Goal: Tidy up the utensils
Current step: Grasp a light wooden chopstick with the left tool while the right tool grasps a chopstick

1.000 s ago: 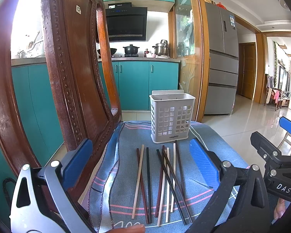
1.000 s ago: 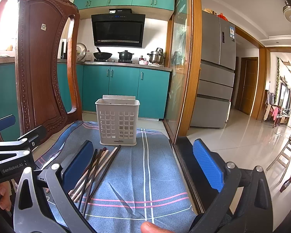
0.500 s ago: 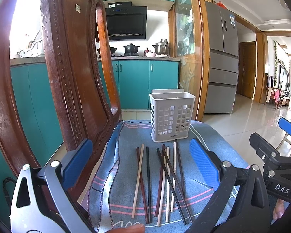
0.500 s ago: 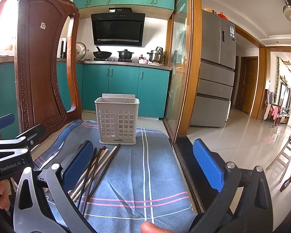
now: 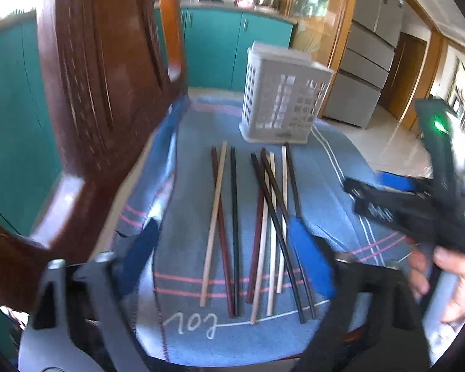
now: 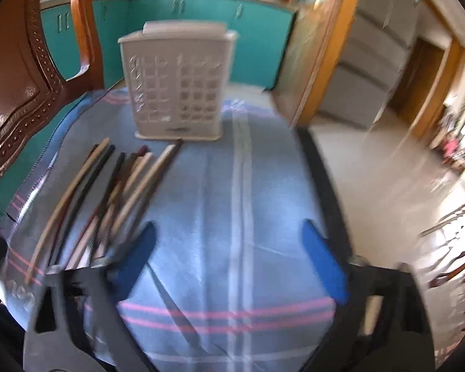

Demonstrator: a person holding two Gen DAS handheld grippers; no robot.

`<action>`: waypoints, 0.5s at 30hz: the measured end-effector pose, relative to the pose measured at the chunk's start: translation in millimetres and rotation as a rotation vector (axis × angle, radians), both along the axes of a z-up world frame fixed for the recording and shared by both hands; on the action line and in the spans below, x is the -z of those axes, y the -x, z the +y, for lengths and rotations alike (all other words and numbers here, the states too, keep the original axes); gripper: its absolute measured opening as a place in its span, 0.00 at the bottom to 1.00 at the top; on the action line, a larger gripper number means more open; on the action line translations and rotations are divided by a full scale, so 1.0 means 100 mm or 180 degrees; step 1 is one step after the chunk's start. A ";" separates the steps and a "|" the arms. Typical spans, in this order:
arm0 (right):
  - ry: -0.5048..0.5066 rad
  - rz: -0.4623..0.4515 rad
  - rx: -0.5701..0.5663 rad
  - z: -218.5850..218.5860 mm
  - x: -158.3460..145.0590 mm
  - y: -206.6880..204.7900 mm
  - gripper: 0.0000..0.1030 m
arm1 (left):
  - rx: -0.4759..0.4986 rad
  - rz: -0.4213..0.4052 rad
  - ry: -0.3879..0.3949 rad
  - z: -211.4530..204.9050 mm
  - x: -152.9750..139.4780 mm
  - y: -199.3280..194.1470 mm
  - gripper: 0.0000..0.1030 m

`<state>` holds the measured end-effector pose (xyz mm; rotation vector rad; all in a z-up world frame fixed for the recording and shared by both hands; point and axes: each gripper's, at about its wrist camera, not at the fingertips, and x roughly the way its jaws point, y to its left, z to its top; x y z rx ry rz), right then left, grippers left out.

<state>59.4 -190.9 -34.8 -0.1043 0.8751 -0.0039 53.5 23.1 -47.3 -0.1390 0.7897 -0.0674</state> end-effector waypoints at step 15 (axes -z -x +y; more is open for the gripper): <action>-0.0234 0.0862 -0.0520 0.60 0.48 -1.09 0.36 | 0.0383 0.0626 -0.0316 -0.29 -0.04 -1.36 0.40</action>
